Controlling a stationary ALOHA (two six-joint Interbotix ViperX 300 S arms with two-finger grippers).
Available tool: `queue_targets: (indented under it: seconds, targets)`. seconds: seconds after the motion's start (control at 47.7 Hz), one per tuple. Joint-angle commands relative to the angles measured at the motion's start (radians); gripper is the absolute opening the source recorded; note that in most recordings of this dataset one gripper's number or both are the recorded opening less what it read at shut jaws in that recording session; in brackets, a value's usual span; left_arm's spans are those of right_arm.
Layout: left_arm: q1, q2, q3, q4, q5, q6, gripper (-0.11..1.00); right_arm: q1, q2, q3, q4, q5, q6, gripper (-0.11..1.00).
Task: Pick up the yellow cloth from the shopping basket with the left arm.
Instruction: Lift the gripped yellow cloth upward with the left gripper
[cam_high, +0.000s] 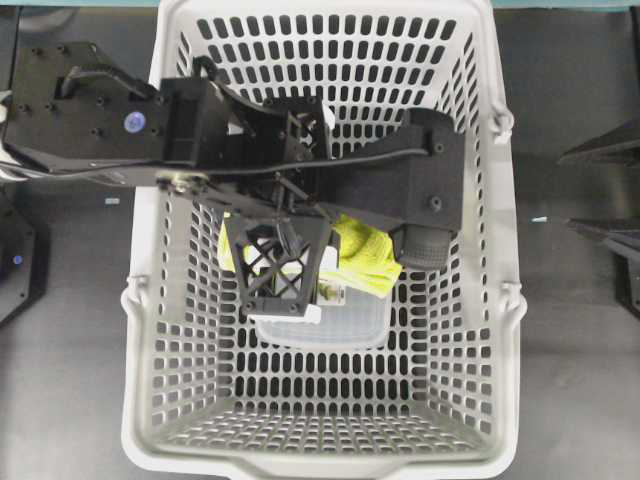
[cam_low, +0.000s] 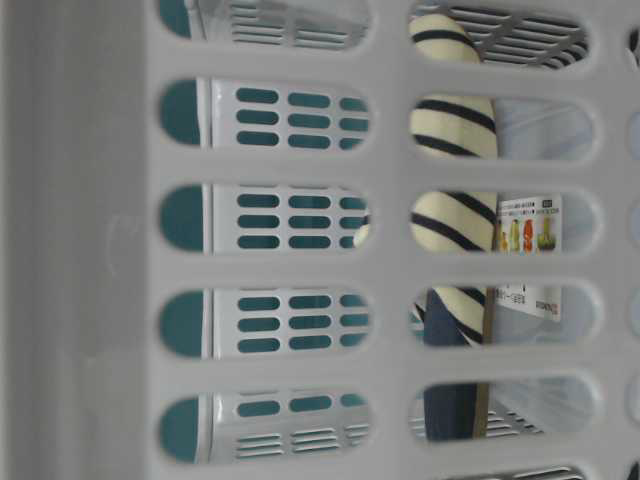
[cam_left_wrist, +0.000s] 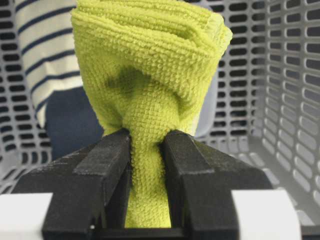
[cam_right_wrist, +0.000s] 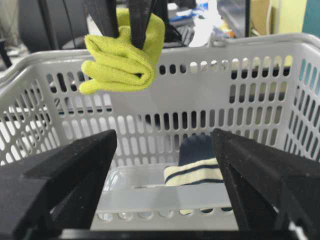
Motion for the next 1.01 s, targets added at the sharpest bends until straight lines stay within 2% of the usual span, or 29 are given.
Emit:
queue_targets:
  seconds: [0.0,0.985]
  targets:
    - [0.0,-0.014,-0.009,0.002,-0.005,-0.002,0.17,-0.002,0.003,-0.009,0.002,-0.006,-0.002,0.74]
    - [-0.005,-0.018,0.034,0.003,0.003,0.003,0.17,-0.002,-0.032,0.006,0.002,-0.006,-0.011,0.74]
